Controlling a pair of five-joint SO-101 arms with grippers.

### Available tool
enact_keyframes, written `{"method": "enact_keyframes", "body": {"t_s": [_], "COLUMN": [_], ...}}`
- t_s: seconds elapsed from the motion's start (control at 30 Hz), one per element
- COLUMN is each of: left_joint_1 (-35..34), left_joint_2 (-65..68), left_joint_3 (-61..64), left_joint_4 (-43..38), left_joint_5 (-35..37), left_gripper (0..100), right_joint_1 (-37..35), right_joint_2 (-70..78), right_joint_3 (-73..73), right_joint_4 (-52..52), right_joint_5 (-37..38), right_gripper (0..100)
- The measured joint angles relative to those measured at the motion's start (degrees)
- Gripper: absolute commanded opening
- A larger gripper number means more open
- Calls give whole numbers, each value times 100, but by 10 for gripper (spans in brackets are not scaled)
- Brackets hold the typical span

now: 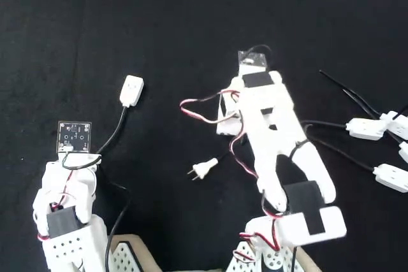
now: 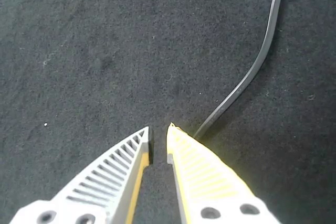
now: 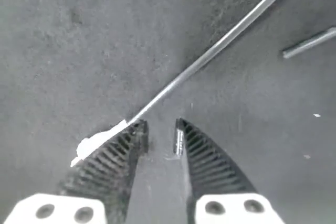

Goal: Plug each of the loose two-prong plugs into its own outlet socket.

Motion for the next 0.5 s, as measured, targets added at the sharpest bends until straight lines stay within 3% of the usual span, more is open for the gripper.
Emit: {"method": "enact_keyframes", "body": {"t_s": [0.17, 0.5], "left_joint_1": [0, 0], "left_joint_2": [0, 0], "left_joint_3": [0, 0], "left_joint_4": [0, 0], "left_joint_5": [0, 0], "left_gripper": [73, 73], "right_joint_1": [-9, 9], "right_joint_2": [510, 765], "right_joint_3": [457, 501], "right_joint_4": [-1134, -923], "right_joint_5": [-281, -299], "right_gripper": [86, 86]}}
